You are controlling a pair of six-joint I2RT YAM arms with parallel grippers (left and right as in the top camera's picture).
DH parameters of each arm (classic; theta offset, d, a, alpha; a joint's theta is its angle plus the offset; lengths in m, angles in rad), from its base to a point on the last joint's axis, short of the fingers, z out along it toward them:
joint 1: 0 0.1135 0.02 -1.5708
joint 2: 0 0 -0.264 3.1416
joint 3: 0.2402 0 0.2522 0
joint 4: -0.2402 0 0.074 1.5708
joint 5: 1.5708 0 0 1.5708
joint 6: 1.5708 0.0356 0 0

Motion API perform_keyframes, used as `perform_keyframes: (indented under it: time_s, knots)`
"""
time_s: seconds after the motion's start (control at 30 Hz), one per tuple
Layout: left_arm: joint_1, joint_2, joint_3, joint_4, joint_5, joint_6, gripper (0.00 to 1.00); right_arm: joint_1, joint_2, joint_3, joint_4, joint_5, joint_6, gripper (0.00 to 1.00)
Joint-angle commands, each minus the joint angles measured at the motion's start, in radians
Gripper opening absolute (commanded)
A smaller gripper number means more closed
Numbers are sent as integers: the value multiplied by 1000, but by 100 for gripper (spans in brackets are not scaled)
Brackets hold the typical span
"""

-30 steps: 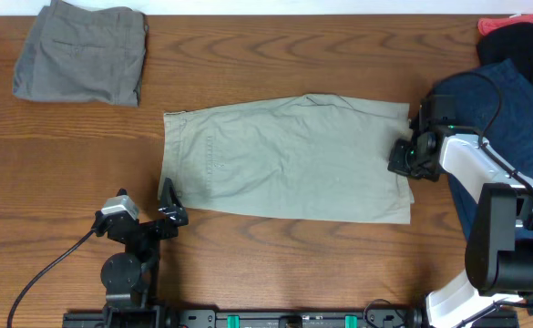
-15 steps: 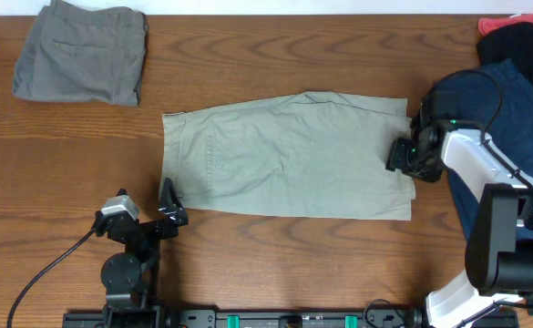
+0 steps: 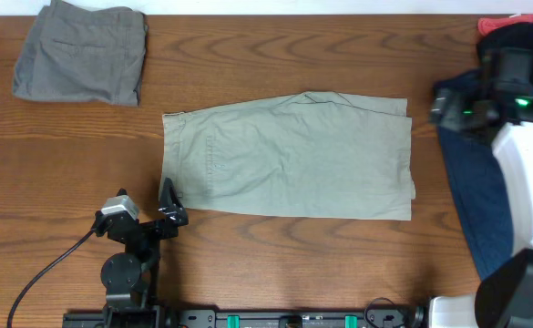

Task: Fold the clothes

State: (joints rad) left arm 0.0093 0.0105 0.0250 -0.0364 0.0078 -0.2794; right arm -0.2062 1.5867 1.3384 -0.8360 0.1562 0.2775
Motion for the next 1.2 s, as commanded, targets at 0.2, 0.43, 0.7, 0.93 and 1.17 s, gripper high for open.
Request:
perform_keyframes:
  time_s: [0.2,0.43,0.7,0.93,1.17]
  knots:
    - [-4,-6,-21,-34,-20,17,98,-168,10,2,-5,200,-2,99]
    - [-4,-6,-21,-34,-20,17,98,-181,10,2,-5,183,-2,99]
    - [-4,-6,-21,-34,-20,17,98,-180,10,2,-6,183,-2,99]
    - [-5,-6,-21,-34,3,-8,98,-180,10,2,-6,183,-2,99]
    - [-7,-2,-20,-6,343,-349,98,-180,10,2,-5,183,-2,99]
